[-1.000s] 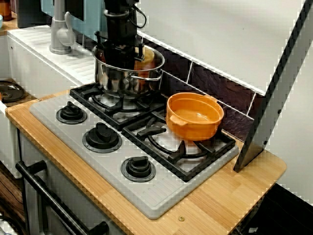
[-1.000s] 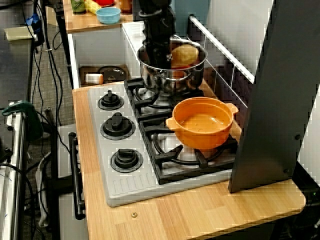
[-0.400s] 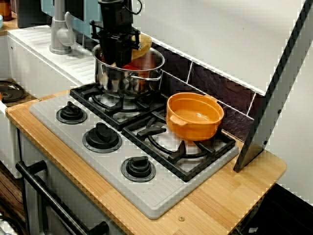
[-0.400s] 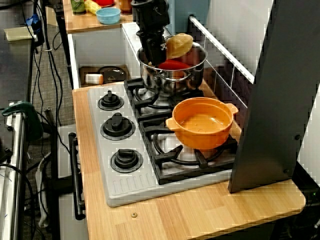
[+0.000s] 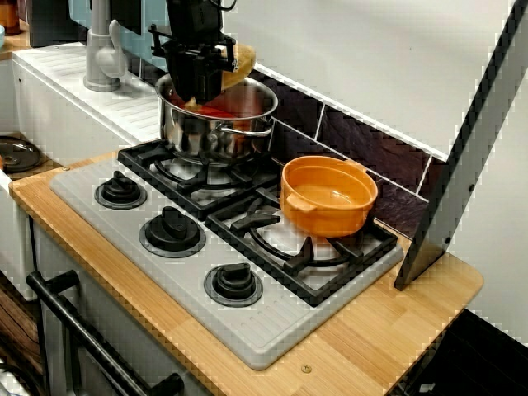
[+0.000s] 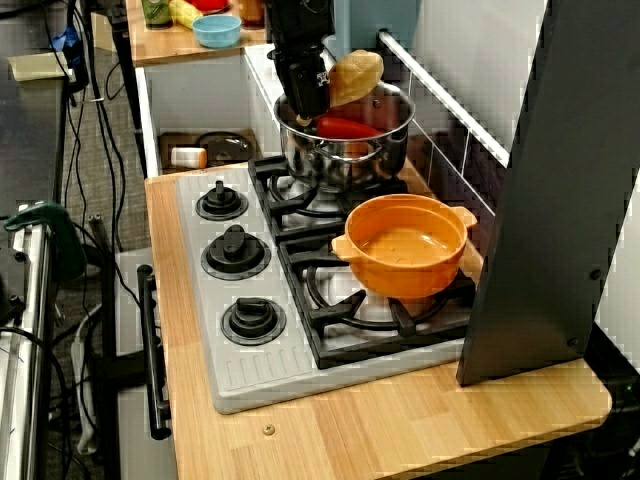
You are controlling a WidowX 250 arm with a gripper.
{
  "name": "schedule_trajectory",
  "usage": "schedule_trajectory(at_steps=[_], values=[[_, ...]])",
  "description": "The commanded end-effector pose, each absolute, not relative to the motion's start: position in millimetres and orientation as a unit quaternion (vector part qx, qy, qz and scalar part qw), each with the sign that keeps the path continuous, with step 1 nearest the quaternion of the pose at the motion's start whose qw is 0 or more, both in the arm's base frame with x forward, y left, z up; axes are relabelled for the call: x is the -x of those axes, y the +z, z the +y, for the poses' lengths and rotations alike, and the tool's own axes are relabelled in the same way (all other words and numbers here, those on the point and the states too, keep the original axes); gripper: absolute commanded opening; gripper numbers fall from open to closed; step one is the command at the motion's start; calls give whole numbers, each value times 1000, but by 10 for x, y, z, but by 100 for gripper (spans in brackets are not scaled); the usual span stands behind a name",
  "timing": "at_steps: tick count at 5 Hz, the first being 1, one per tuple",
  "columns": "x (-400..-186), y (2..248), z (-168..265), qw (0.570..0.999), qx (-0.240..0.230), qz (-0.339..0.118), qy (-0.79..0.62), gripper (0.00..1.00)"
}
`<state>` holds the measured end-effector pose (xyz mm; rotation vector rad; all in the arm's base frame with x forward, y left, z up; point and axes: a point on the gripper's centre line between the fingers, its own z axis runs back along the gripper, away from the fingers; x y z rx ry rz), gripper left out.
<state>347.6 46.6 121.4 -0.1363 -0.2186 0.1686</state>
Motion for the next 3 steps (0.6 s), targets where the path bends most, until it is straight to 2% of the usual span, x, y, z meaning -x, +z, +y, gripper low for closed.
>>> schedule_trajectory(at_steps=[1, 3], values=[[-3481, 1548, 506, 982, 68, -155, 83, 0], [-3451, 1594, 480, 981, 72, -162, 79, 0]])
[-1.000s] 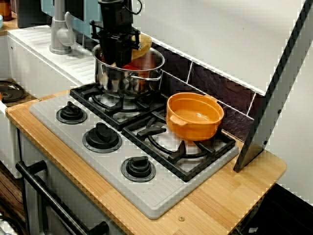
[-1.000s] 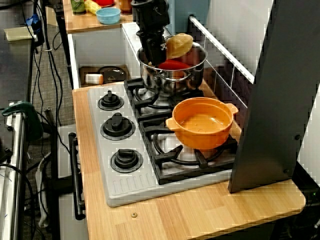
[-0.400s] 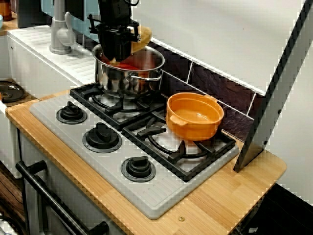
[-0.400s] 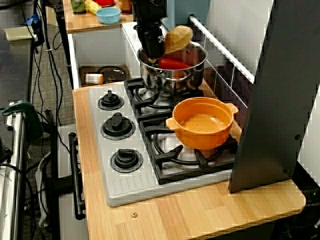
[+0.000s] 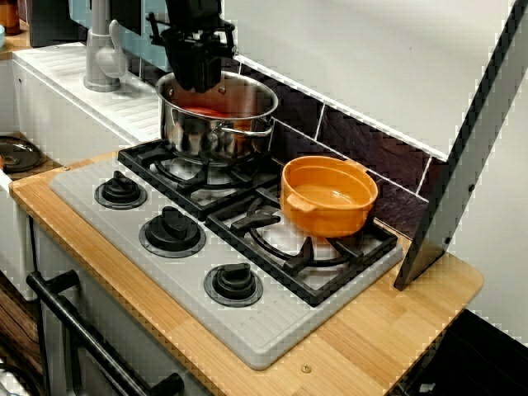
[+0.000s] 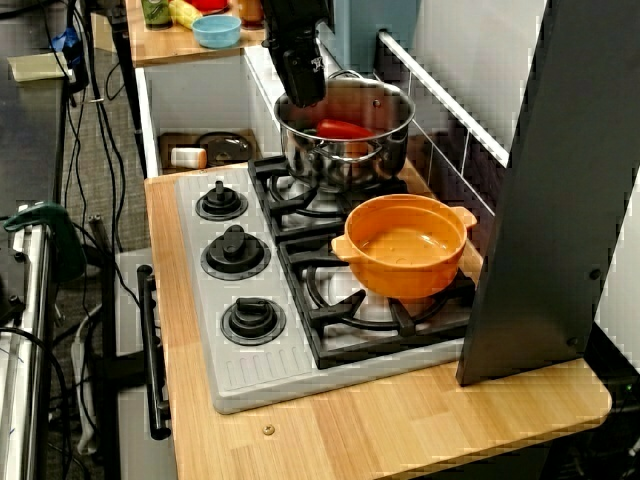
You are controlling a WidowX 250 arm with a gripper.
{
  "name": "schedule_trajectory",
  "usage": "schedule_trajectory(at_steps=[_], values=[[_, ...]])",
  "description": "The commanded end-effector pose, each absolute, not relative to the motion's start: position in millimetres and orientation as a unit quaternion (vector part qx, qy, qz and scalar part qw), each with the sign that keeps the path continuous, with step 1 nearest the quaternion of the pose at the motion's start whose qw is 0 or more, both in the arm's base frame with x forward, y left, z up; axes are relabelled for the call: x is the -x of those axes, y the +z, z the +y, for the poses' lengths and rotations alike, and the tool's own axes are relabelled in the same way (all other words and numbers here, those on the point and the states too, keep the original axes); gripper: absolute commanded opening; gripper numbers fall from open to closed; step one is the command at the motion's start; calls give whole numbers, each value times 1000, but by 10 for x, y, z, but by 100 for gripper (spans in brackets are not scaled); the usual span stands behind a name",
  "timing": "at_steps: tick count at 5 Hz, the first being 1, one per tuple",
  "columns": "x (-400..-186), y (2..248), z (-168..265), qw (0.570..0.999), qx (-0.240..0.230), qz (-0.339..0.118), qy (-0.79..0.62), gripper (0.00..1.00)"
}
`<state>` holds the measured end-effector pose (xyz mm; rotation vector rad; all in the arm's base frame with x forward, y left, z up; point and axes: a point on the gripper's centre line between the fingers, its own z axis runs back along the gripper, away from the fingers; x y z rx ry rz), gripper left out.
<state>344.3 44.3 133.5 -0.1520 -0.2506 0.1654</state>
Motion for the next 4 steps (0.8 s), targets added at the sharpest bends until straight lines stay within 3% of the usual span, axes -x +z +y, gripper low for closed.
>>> schedule_trajectory(at_steps=[1, 3, 4], values=[[-3444, 1613, 485, 981, 73, -165, 77, 0], [-3455, 1600, 484, 982, 65, -166, 65, 0], [-3467, 1606, 477, 983, 56, -166, 59, 100]])
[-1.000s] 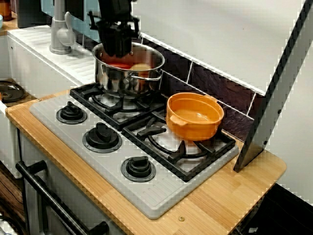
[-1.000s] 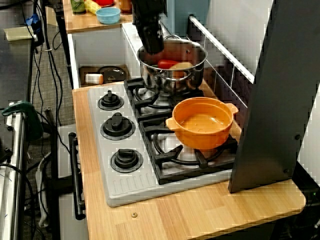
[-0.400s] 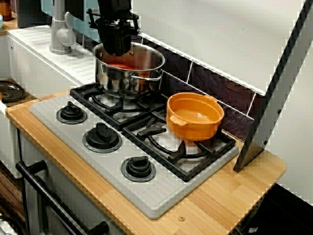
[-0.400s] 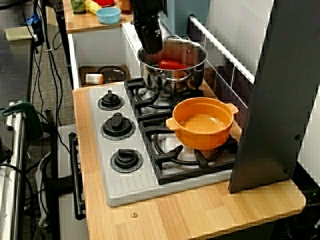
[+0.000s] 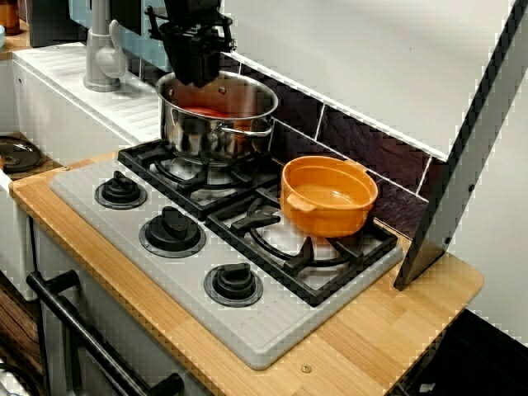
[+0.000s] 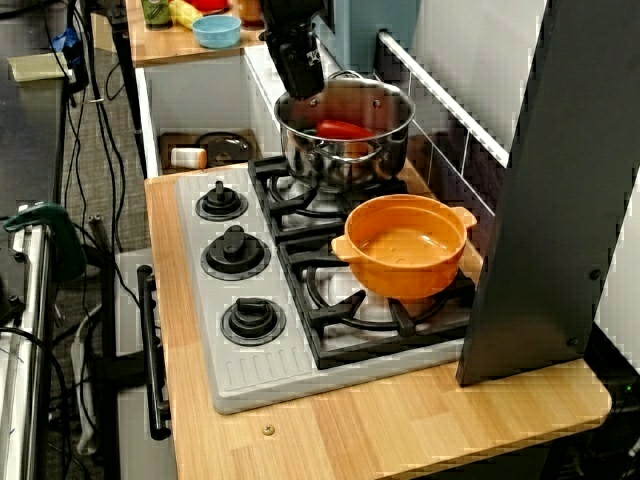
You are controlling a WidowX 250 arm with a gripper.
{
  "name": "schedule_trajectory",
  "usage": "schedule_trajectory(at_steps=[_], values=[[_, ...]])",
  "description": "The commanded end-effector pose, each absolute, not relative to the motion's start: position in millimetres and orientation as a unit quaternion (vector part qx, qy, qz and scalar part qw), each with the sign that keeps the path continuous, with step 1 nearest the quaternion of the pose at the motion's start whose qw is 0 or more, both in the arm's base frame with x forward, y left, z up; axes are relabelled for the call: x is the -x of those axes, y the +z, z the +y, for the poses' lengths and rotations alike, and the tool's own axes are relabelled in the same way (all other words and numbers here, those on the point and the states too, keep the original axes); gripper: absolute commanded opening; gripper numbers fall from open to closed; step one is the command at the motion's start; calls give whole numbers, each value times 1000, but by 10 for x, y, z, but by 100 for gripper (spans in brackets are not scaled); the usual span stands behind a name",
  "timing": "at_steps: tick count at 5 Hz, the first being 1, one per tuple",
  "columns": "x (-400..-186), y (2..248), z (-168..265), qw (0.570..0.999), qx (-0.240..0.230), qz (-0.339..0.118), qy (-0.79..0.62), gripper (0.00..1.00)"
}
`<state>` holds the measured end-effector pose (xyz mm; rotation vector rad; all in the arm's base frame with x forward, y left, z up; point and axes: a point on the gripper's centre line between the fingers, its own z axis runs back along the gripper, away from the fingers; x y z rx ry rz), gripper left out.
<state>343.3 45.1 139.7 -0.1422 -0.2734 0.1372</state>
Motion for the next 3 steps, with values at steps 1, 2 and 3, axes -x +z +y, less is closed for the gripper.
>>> schedule_trajectory(at_steps=[1, 2, 3], values=[[-3487, 1610, 482, 983, 53, -166, 56, 100], [-3501, 1609, 483, 984, 50, -163, 54, 100], [-3516, 1613, 428, 986, 40, -156, 29, 100]])
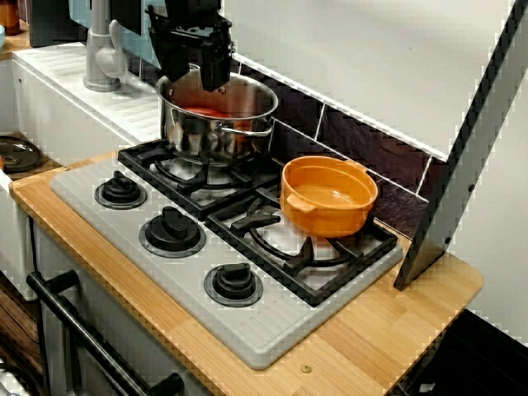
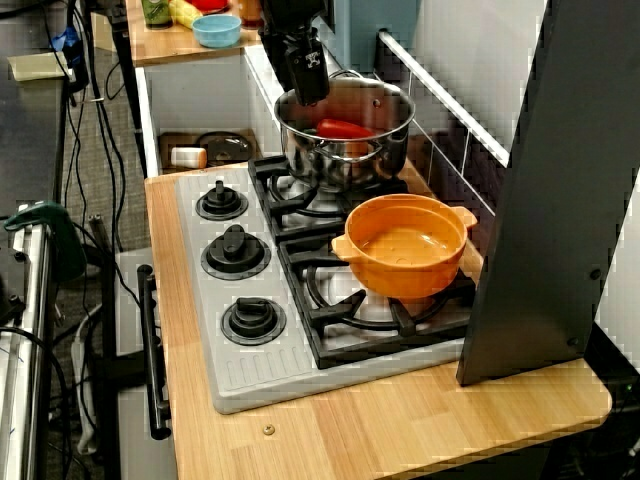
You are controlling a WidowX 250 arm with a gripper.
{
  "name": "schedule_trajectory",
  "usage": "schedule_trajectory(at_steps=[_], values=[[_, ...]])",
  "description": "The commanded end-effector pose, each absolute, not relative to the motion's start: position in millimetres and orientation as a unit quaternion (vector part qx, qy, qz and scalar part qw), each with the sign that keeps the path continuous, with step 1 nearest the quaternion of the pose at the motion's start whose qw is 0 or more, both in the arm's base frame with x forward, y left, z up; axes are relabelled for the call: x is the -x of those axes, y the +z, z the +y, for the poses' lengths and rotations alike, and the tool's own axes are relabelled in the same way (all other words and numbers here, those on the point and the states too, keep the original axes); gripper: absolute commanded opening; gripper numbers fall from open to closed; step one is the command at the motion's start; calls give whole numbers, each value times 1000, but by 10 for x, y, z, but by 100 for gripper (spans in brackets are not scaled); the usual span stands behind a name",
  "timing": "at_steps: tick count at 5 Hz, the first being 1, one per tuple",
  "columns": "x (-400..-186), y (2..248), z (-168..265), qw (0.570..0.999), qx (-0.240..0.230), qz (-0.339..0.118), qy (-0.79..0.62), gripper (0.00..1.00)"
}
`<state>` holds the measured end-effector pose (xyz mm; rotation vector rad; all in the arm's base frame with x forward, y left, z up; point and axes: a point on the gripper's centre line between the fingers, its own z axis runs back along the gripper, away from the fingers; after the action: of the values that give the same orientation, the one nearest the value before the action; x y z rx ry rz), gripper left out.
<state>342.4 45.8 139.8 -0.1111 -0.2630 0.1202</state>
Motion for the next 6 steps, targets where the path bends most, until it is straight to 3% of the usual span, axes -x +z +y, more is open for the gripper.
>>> schedule_trajectory(at_steps=[1, 4, 6], values=[[-3525, 1638, 416, 989, 31, -142, -6, 100], [-3549, 1579, 419, 978, 7, -87, -188, 100], [-3646, 1517, 384, 969, 4, -75, -236, 100]])
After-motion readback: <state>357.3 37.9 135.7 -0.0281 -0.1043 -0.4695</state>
